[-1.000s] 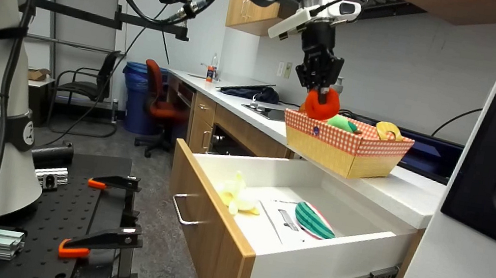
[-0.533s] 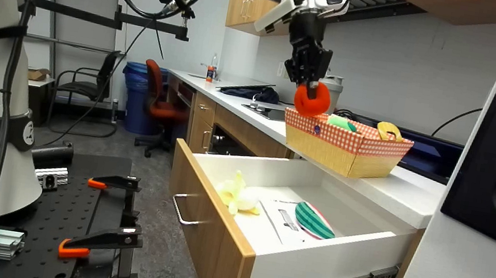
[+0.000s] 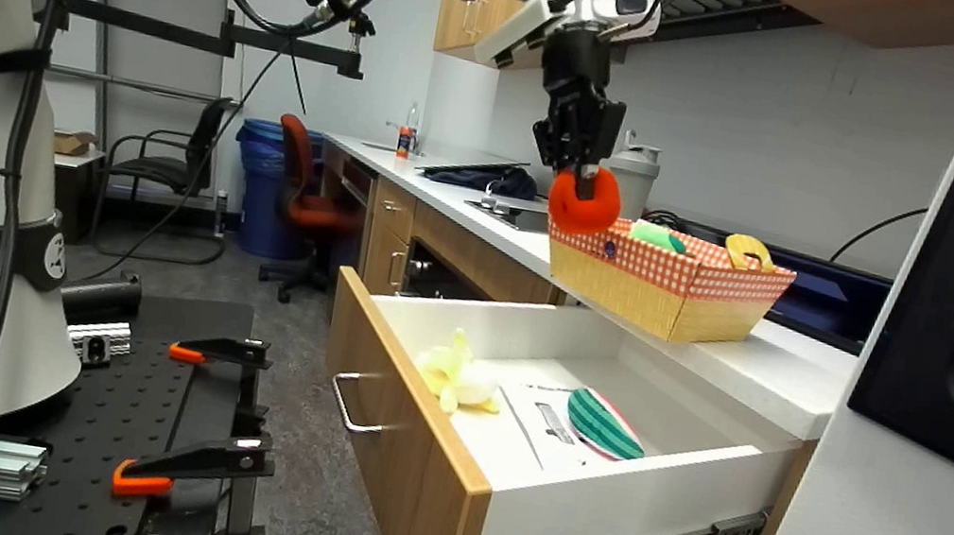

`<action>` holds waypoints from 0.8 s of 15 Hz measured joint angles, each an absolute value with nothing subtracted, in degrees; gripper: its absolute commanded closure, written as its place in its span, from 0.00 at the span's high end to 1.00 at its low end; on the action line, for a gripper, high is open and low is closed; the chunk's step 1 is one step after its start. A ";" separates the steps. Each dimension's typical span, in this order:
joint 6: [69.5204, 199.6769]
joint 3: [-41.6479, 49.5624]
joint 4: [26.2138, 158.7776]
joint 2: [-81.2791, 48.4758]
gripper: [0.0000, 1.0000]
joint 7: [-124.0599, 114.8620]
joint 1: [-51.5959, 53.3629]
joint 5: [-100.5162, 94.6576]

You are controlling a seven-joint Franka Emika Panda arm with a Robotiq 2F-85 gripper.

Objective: Put the watermelon, banana and big orange plush in the top drawer below the countertop

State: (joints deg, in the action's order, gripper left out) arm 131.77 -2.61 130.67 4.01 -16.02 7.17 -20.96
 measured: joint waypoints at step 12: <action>131.49 -3.56 133.99 4.00 0.75 -16.02 7.16 -20.81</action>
